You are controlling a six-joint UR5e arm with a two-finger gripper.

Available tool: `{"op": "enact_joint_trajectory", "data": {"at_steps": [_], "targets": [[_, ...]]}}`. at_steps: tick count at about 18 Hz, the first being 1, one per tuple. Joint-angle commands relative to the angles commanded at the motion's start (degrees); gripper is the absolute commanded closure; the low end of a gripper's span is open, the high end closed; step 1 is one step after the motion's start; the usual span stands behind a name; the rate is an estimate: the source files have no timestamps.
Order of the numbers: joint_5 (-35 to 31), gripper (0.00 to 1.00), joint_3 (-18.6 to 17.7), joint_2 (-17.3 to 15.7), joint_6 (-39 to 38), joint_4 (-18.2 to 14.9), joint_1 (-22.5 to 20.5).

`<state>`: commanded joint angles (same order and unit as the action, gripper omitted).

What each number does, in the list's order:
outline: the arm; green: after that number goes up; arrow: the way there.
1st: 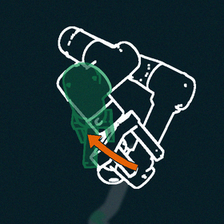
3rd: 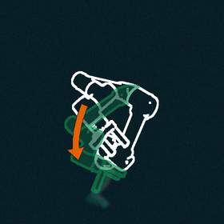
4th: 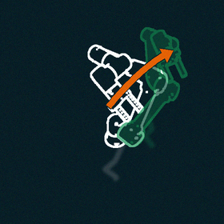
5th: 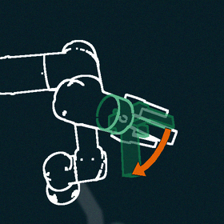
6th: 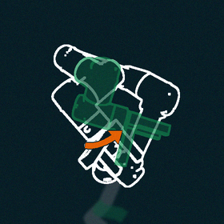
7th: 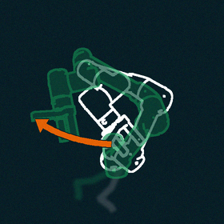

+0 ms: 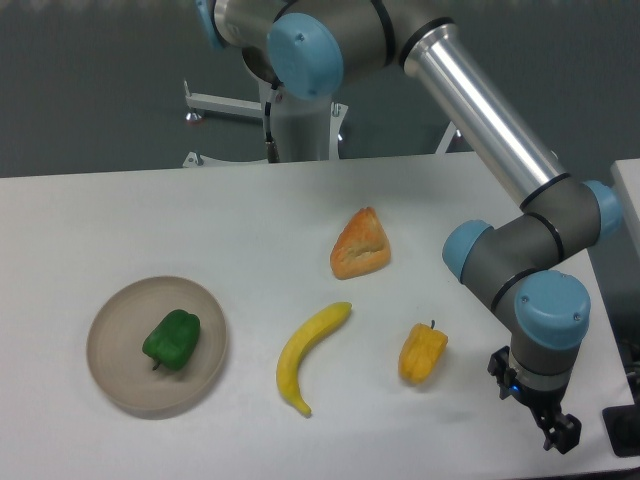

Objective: Pick up the green pepper from the plate

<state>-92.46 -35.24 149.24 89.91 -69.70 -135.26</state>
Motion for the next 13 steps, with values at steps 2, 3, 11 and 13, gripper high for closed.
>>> {"op": "enact_joint_trajectory", "data": {"at_steps": [2,3,11,13], "targets": [[0.17,0.0,0.0,0.0,0.0,0.09,0.0],[0.18,0.0,-0.17,-0.17,0.0,0.09,0.0],[2.9,0.0,-6.4,-5.0,-7.02,-0.09,0.62],[3.42,0.0,-9.39,-7.2,-11.05,-0.18,0.79]]}}
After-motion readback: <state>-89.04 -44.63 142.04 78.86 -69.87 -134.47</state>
